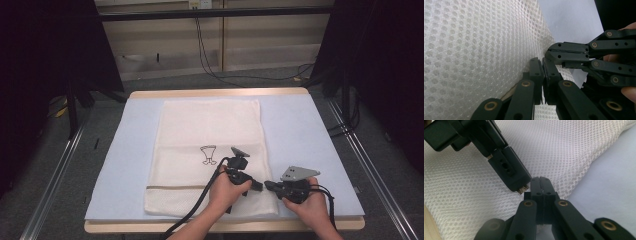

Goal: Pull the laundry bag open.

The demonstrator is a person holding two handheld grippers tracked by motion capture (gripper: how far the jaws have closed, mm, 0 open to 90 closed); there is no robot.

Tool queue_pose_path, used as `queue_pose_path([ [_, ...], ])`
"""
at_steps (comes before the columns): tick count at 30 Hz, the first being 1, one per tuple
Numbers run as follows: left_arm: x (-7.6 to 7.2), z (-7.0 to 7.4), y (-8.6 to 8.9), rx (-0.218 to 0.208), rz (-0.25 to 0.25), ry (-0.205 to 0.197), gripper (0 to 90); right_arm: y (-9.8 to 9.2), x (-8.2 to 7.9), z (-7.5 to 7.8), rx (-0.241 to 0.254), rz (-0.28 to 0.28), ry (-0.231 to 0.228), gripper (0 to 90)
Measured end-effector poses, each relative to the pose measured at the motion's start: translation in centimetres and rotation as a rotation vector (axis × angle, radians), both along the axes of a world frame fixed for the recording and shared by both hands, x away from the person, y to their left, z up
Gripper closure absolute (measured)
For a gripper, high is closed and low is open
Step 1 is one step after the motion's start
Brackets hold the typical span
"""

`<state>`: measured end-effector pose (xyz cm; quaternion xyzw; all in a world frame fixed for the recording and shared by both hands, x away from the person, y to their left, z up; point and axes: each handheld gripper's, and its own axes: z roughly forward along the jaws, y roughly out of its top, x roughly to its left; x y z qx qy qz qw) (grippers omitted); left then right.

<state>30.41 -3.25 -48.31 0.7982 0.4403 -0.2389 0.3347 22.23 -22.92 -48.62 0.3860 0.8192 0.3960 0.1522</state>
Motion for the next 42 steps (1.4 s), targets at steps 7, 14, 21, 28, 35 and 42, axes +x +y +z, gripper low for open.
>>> queue_pose_path([
  [7,0.2,0.4,0.6,0.015,-0.004,0.004,87.7,-0.2,0.0,-0.2,0.016,-0.004,0.007,90.0],
  [14,0.5,0.9,1.8,0.032,-0.021,-0.008,87.7,-0.1,0.0,-0.1,0.002,0.001,0.001,90.0],
  [21,0.6,1.6,3.2,0.049,-0.025,-0.011,87.7,-0.1,0.0,-0.1,-0.004,0.009,-0.005,90.0],
  [28,1.1,2.0,5.1,0.065,-0.022,-0.010,87.7,-0.1,0.0,0.0,-0.004,0.002,0.003,90.0],
  [35,1.3,2.2,6.1,0.072,-0.031,-0.004,87.7,-0.1,0.0,-0.1,0.007,0.002,0.008,90.0],
  [42,1.3,2.2,6.3,0.084,-0.051,-0.021,87.6,-0.1,0.0,-0.1,0.005,0.004,0.006,90.0],
])
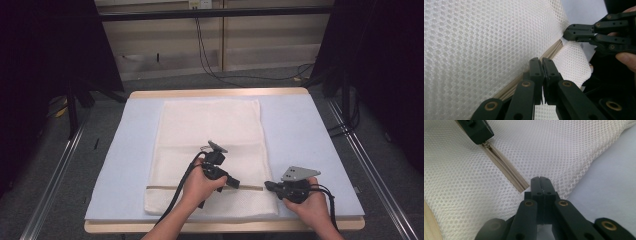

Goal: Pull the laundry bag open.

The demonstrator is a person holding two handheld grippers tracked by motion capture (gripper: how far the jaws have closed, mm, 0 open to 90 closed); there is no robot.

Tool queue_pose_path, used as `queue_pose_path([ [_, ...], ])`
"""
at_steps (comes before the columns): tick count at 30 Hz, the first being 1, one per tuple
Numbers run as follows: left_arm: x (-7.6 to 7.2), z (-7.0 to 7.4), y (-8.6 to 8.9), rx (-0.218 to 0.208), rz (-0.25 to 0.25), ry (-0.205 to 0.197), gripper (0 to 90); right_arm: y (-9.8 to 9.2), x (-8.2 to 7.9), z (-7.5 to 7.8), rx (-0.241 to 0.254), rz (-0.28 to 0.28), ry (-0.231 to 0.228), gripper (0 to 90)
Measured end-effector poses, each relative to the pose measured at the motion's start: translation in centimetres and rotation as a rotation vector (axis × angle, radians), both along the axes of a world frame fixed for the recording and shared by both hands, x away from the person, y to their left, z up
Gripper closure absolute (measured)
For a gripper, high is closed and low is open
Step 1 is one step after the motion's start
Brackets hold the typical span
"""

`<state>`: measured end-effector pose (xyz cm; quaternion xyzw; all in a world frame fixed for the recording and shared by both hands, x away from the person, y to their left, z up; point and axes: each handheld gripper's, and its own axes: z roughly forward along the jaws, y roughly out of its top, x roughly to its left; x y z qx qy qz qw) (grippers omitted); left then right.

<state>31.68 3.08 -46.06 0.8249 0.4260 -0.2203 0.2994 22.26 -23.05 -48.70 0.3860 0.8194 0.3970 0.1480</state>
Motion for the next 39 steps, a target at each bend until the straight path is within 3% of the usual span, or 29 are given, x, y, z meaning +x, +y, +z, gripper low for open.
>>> queue_pose_path([
  [5,0.0,0.3,0.4,-0.003,-0.019,0.002,87.7,0.0,0.0,0.0,0.002,-0.001,0.003,90.0],
  [9,0.1,0.4,0.9,-0.016,-0.004,0.006,87.7,0.0,0.0,0.0,0.000,0.000,0.003,90.0],
  [11,0.2,0.6,1.3,0.005,-0.019,-0.005,87.7,0.0,0.1,0.0,0.003,0.002,0.005,90.0],
  [22,0.4,1.0,2.7,0.012,-0.003,-0.013,87.7,0.0,0.1,0.0,-0.002,0.006,0.004,90.0],
  [33,0.4,1.2,3.3,-0.006,0.004,-0.005,87.7,0.0,0.1,0.0,-0.001,0.006,0.004,90.0],
  [39,0.5,1.5,4.7,-0.006,0.011,-0.009,87.7,-0.1,0.1,0.0,-0.001,0.004,0.007,90.0],
])
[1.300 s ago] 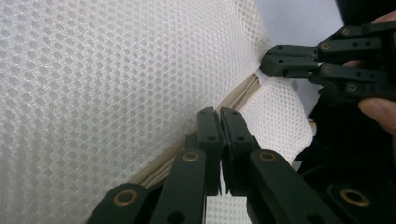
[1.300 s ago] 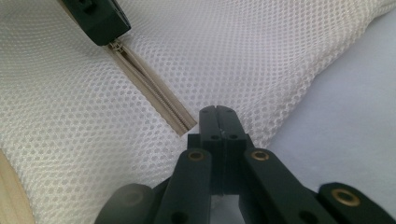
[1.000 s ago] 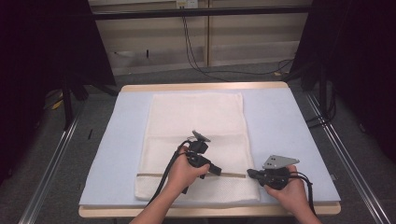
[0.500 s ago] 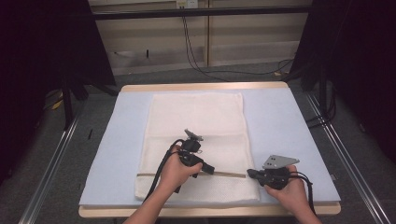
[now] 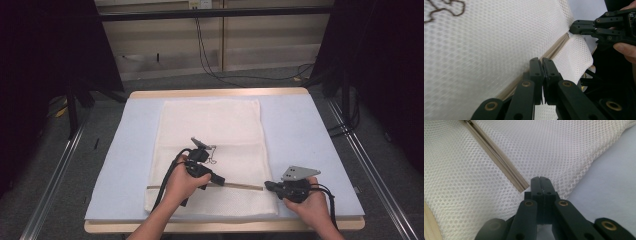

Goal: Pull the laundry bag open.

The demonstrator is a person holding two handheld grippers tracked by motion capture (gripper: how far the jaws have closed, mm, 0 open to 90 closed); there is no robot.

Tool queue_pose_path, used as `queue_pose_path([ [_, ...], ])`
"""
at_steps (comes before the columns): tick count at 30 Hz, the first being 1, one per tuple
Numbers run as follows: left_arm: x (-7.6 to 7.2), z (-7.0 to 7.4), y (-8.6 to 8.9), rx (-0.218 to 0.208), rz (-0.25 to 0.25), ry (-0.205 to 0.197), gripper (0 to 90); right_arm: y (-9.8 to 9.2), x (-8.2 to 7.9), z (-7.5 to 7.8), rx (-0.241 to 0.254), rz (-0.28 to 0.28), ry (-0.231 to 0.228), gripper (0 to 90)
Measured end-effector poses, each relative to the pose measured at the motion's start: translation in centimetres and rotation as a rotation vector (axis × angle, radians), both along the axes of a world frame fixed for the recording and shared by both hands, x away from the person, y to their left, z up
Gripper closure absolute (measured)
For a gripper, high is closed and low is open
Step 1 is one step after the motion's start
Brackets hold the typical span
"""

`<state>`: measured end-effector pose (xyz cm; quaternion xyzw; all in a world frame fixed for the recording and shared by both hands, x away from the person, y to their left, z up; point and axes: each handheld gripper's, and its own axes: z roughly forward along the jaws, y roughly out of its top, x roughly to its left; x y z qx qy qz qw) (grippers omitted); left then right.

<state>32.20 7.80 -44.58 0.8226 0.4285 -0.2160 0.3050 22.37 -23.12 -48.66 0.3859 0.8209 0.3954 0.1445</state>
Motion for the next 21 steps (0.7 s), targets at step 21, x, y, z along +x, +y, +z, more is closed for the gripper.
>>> queue_pose_path([
  [21,-0.3,0.4,7.4,-0.016,0.133,0.010,87.6,0.0,0.0,0.0,-0.002,-0.001,0.003,90.0],
])
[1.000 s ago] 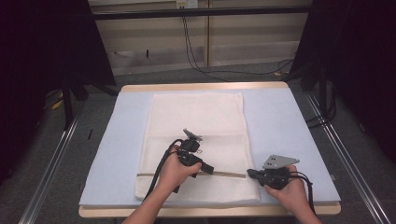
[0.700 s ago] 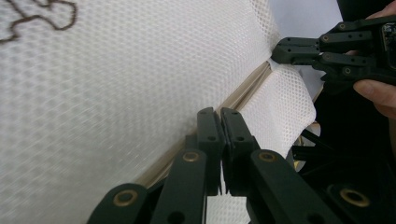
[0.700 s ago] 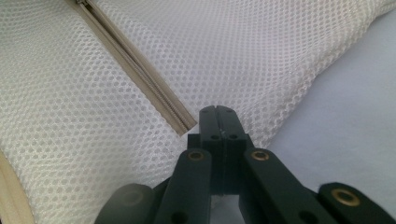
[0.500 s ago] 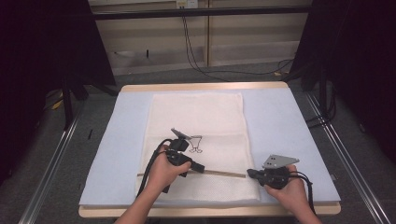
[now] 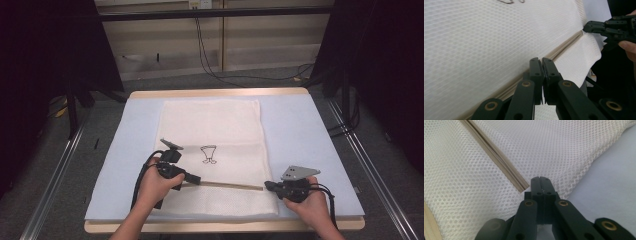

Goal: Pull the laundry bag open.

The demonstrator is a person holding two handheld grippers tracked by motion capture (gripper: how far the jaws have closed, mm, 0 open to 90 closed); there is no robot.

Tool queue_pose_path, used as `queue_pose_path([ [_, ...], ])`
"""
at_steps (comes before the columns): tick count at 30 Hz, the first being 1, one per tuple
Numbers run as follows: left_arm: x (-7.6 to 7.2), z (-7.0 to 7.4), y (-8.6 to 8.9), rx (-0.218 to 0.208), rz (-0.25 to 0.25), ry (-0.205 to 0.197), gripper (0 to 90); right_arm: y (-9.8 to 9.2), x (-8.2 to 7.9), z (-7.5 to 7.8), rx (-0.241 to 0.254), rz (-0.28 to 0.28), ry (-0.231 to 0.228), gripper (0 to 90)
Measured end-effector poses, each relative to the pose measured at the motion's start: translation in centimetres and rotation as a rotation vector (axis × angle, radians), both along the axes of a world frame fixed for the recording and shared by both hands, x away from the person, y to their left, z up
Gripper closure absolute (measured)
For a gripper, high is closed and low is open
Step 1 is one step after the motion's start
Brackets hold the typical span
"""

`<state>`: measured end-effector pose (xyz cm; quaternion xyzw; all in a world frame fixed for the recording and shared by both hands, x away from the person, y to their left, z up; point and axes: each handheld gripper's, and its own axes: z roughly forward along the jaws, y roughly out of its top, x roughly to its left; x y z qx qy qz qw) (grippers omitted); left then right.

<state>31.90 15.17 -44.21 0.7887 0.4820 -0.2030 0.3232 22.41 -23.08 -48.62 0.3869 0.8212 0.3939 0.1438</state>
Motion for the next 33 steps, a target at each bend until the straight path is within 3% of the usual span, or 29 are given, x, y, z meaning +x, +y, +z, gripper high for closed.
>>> queue_pose_path([
  [16,-0.4,-0.4,6.4,0.006,0.099,0.000,87.6,0.0,0.0,0.0,-0.003,0.002,0.003,90.0],
  [23,-0.6,-0.4,7.8,0.007,0.135,0.001,87.6,0.1,0.1,0.1,-0.007,0.003,0.004,90.0],
  [31,-0.8,-0.4,9.5,0.002,0.138,-0.002,87.6,0.0,0.1,0.1,-0.002,0.003,0.011,90.0],
  [33,-0.9,-0.4,10.0,0.002,0.161,0.001,87.5,0.0,0.1,0.1,-0.002,0.003,0.011,90.0],
])
